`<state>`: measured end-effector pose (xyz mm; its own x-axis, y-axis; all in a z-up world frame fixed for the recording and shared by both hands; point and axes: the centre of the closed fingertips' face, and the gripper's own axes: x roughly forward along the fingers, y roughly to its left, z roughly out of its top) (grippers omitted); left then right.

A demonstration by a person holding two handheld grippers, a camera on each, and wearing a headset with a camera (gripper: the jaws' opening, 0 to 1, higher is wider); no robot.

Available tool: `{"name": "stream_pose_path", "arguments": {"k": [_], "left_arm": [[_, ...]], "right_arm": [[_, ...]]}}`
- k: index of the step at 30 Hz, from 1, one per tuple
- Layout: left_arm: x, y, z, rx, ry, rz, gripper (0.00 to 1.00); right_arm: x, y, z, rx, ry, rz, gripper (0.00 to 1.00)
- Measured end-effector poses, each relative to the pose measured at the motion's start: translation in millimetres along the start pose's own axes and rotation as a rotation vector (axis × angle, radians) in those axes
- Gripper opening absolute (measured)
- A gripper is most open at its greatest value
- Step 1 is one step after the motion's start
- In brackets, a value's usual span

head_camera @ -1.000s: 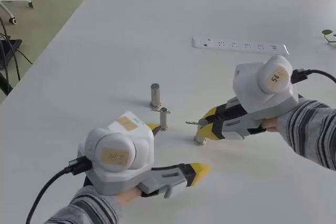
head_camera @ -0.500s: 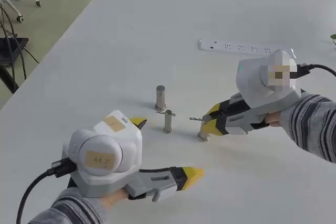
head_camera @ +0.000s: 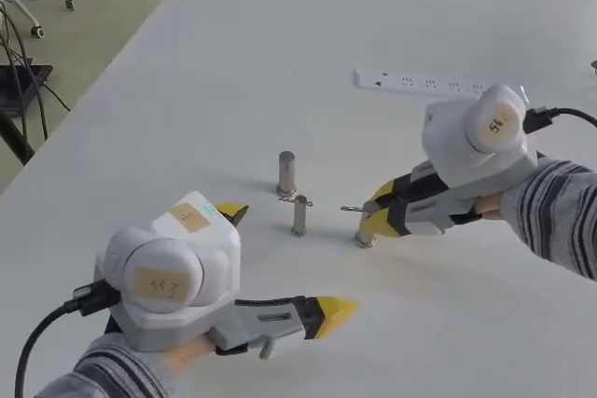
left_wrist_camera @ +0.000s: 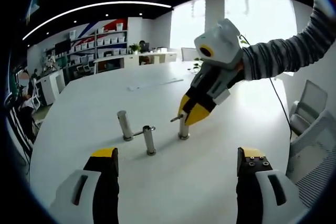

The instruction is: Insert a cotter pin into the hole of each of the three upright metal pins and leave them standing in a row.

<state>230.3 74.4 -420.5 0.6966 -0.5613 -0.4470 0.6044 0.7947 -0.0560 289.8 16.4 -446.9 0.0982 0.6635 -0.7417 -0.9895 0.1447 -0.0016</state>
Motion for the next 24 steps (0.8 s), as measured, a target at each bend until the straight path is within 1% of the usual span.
{"name": "stream_pose_path", "arguments": {"k": [2, 6, 11, 15, 18, 21, 22, 24], "left_arm": [[0.2, 0.0, 0.1, -0.004, 0.000, 0.001, 0.93], [0.7, -1.5, -0.7, -0.017, 0.004, -0.004, 0.95], [0.4, -2.0, -1.0, -0.014, 0.008, -0.006, 0.99], [0.1, -2.9, 0.4, -0.018, 0.003, -0.009, 0.99], [-0.4, -3.7, 0.0, -0.018, 0.004, -0.009, 0.99], [-0.7, -4.3, -0.7, -0.017, 0.006, -0.010, 0.99], [-0.8, -4.3, -1.1, -0.016, 0.007, -0.010, 0.99], [-1.5, -4.2, -1.8, -0.016, 0.010, -0.009, 0.99]], "right_arm": [[-0.7, -0.5, -1.2, 0.001, -0.001, 0.007, 0.08], [-0.5, 0.0, -1.1, 0.007, -0.007, 0.007, 0.08], [-0.3, 0.3, -1.1, 0.026, -0.017, 0.001, 0.08], [0.1, 0.5, -1.2, 0.036, -0.024, 0.001, 0.09], [0.6, 0.9, -1.4, 0.034, -0.023, 0.005, 0.09], [2.0, 1.4, -2.8, 0.020, -0.012, 0.007, 0.09], [3.7, 1.1, -4.6, 0.012, -0.002, -0.002, 0.10], [4.8, 2.7, -5.9, 0.035, 0.001, 0.001, 0.16]]}}
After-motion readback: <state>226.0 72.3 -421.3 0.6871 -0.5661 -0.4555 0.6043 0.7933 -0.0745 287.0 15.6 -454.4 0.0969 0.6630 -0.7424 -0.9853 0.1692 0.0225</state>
